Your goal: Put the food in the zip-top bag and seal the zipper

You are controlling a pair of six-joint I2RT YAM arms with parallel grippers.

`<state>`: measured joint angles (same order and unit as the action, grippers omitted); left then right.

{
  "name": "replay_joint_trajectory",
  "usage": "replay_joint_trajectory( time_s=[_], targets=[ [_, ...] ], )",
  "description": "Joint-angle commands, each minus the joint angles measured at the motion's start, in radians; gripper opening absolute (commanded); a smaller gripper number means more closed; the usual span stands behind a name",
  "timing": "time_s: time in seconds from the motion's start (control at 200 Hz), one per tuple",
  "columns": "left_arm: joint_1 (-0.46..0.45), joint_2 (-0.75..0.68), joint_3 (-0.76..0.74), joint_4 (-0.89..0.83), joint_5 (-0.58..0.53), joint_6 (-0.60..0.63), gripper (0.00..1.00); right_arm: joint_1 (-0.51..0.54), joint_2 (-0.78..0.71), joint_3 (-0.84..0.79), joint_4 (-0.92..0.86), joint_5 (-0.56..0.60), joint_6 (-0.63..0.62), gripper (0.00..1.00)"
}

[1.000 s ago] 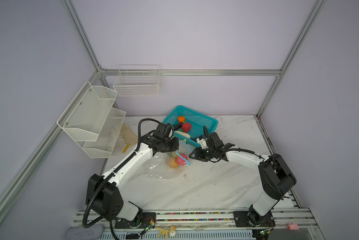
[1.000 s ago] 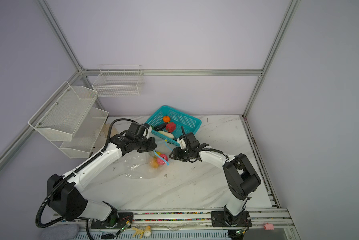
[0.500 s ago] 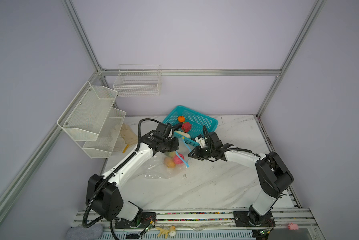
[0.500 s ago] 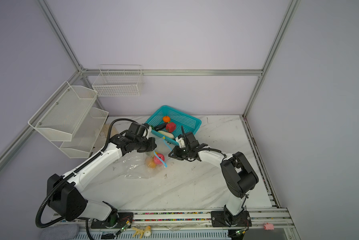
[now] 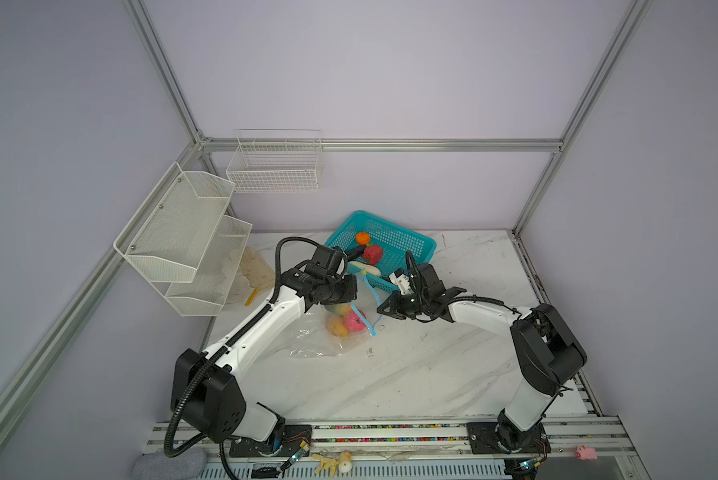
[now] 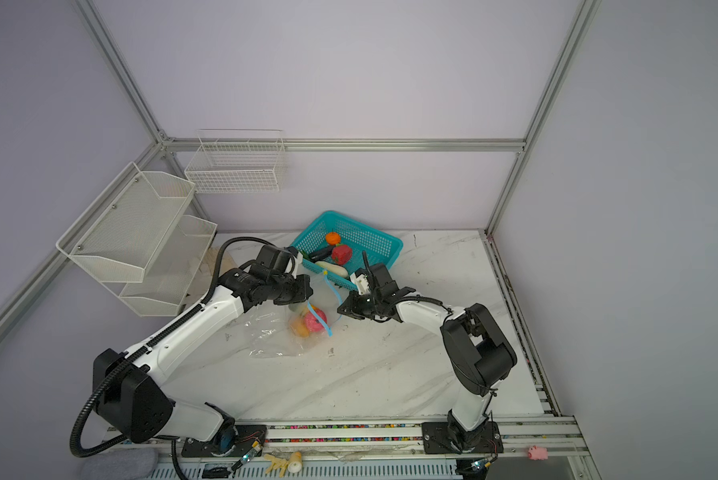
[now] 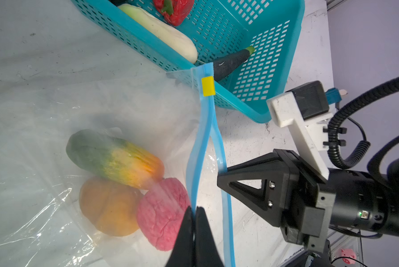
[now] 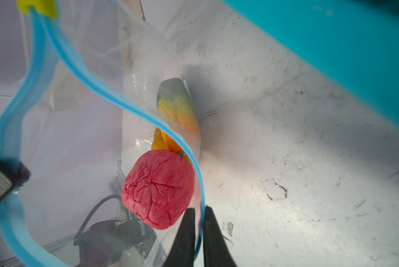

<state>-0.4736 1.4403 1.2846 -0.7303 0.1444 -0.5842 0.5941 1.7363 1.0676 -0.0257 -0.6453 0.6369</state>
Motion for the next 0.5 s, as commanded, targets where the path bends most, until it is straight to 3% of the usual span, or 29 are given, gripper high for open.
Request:
replay_joint_trajectory(
  time_s=[0.0,0.495],
  targets=[
    [0.003,-0.064,0.037,0.007,-0.006,-0.001,0.00,-0.004,-0.012,0.028,0.009,-0.004,-0.008,0.11],
    [0.003,-0.145,0.132,-0.086,-0.051,0.012,0.00,0.011,-0.005,0.163,-0.083,0.007,-0.049,0.10]
  ],
)
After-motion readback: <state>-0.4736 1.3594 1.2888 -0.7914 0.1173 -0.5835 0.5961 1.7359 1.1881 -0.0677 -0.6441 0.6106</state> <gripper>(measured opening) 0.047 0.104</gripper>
